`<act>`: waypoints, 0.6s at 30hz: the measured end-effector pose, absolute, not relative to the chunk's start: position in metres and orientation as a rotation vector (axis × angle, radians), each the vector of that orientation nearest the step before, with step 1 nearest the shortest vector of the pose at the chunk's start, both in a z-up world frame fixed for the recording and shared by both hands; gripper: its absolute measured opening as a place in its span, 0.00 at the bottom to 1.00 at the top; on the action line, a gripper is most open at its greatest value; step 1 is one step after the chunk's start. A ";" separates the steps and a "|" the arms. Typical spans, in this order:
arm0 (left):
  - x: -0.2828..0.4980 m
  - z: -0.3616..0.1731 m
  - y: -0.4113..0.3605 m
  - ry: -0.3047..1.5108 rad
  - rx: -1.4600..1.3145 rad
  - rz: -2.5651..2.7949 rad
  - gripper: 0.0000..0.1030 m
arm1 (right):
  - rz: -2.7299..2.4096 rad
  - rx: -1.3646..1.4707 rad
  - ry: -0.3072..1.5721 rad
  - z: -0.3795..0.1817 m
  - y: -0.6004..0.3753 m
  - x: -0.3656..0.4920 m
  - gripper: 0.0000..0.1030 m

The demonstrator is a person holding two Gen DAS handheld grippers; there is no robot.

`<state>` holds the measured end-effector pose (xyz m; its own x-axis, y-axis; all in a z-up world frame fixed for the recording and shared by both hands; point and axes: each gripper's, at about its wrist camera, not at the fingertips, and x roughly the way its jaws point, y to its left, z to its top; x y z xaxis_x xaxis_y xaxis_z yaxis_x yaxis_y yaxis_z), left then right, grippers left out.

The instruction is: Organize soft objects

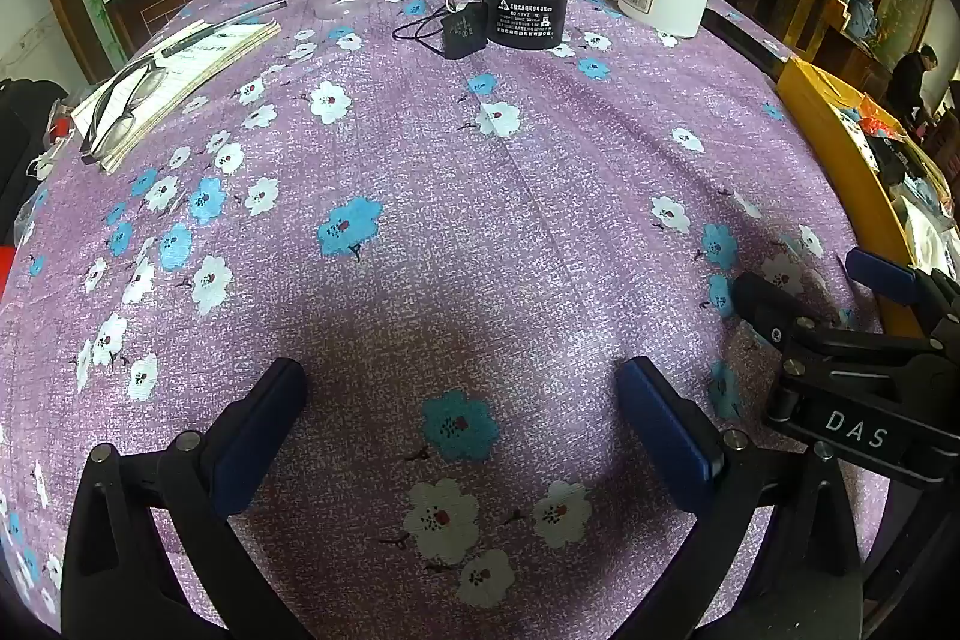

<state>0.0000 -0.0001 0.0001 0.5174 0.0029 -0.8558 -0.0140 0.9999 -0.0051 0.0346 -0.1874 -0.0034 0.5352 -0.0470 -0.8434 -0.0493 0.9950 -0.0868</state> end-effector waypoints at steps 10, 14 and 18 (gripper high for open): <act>0.000 0.000 0.000 1.029 -0.014 0.009 1.00 | 0.001 -0.104 1.006 -0.003 -0.186 0.034 1.00; 0.000 0.000 0.000 1.029 -0.014 0.009 1.00 | 0.002 -0.100 1.009 -0.003 -0.186 0.034 1.00; 0.000 0.000 0.000 1.029 -0.014 0.009 1.00 | 0.007 -0.075 1.015 -0.003 -0.187 0.035 1.00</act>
